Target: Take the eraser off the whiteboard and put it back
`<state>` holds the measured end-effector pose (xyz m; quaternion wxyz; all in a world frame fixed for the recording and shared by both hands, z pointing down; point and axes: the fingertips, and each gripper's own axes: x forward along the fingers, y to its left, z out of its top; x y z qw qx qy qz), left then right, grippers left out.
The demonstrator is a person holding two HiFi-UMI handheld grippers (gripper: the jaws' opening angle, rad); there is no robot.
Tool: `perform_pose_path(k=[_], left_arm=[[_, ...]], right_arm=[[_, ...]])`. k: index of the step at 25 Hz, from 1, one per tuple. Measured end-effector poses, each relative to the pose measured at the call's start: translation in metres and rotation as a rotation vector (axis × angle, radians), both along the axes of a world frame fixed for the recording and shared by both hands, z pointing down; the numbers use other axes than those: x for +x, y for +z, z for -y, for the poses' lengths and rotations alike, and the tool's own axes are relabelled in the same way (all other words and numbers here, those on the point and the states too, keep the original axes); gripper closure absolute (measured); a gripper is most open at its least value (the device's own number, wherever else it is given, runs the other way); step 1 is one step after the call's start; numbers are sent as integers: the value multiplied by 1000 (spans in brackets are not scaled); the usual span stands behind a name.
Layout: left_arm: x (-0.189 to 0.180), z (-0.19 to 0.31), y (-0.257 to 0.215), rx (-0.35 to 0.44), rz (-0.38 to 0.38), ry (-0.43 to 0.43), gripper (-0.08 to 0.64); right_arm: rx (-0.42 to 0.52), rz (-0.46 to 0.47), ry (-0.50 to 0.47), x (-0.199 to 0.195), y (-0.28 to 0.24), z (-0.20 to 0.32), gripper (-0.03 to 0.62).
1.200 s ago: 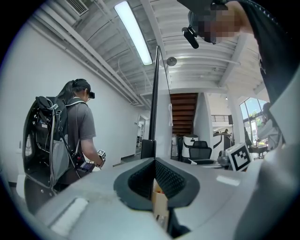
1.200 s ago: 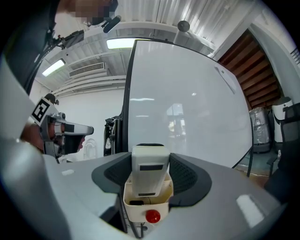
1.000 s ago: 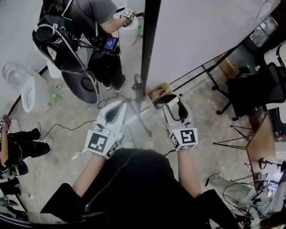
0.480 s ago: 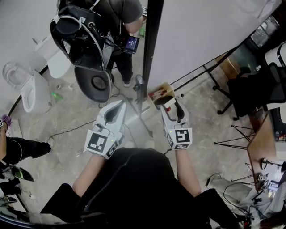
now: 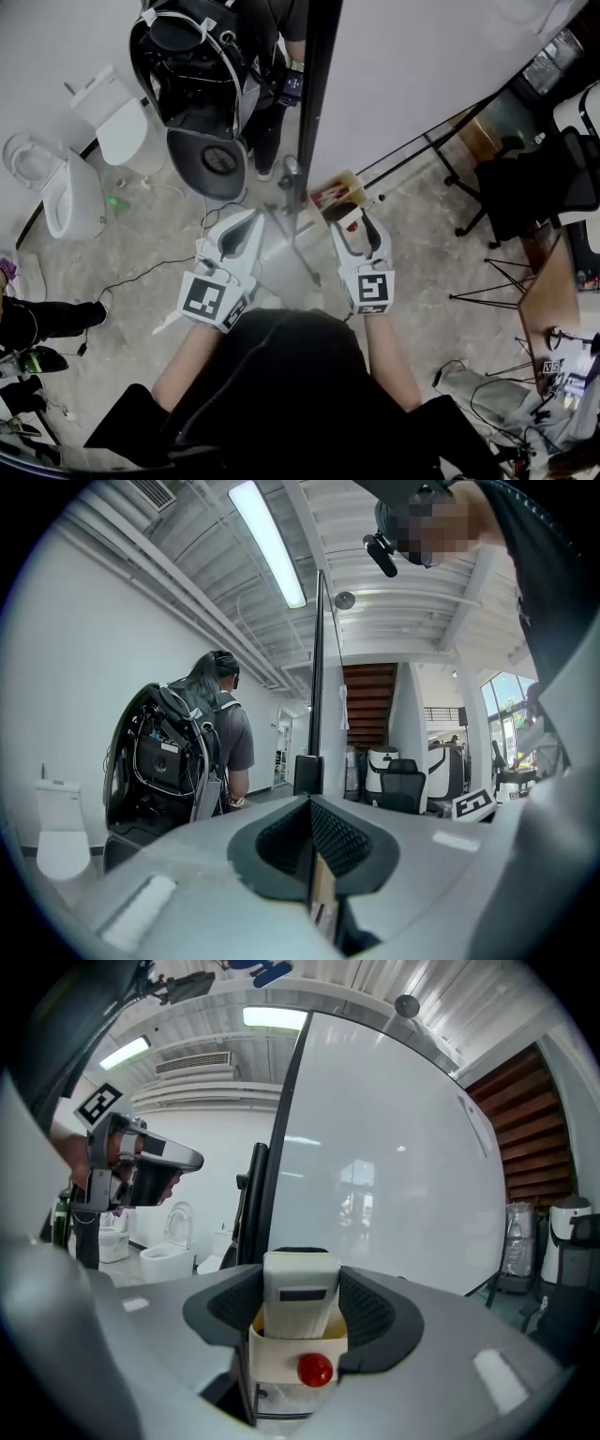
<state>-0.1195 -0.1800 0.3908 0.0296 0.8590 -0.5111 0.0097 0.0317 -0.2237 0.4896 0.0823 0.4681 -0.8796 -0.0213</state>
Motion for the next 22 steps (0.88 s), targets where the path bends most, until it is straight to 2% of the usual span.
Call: perform_pose_path(k=[4, 16, 22], left_arm=[[0, -1, 0, 0, -6, -3, 555], [-6, -4, 0, 1, 7, 10, 555], [-4, -6, 2, 1, 9, 15, 555]], right_arm=[[23, -55, -12, -5, 7, -4, 330], [-4, -9, 6, -6, 6, -2, 324], [-8, -5, 1, -4, 7, -1, 296]])
